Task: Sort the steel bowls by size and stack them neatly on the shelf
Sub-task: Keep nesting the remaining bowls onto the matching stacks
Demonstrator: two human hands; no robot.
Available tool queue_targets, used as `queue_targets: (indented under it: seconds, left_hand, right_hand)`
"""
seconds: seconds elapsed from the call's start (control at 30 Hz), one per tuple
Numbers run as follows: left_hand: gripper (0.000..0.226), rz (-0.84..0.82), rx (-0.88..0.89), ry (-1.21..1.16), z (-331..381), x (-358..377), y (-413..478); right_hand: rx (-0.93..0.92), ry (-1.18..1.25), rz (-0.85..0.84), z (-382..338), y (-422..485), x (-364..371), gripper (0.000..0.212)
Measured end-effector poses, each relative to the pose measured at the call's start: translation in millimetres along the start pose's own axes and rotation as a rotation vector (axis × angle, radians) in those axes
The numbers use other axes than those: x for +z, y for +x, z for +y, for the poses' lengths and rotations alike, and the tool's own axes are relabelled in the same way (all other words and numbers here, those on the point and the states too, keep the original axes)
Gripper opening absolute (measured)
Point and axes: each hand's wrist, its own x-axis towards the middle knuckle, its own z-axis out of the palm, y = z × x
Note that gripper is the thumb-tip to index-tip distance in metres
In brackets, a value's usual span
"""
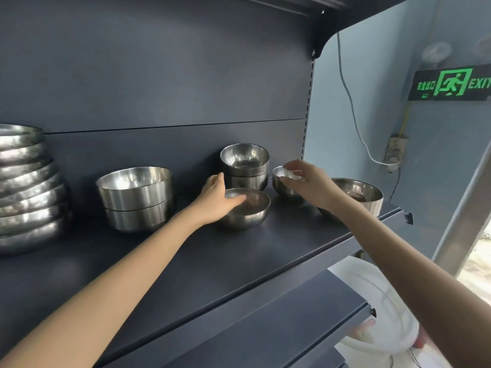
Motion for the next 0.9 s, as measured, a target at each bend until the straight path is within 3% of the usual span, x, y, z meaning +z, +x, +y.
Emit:
queue_targets:
  seconds: [0.23, 0.33, 0.4, 0.53, 0.7, 0.9]
  left_hand:
    - [0.062, 0.026, -0.179, -0.284, -24, 12, -2]
    - [0.034, 0.034, -0.227, -0.478, -31, 11, 3]
    - [0.028, 0.031, -0.246, -0.607, -36, 9, 4]
    - [0.032, 0.011, -0.254, -0.720, -40, 3, 3]
    - [0.071, -0.044, -0.143, -0.337, -37, -13, 3]
    - [0.075, 0.079, -0.037, -0.297, -20, -29, 18]
  right_hand:
    - [-0.047, -0.013, -0.112, -17, 59, 44, 0.070]
    - [-0.150, -0.098, -0.160, -20, 79, 58, 0.056]
    - [-0.172, -0.121, -0.168, -18, 87, 66, 0.039]
    - [-0.173, -0.105, -0.136, -13, 91, 73, 0.023]
    - [-0.200, -0.026, -0.060, -11, 88, 71, 0.016]
    - [-0.214, 0.033, 0.075, -14, 82, 67, 0.015]
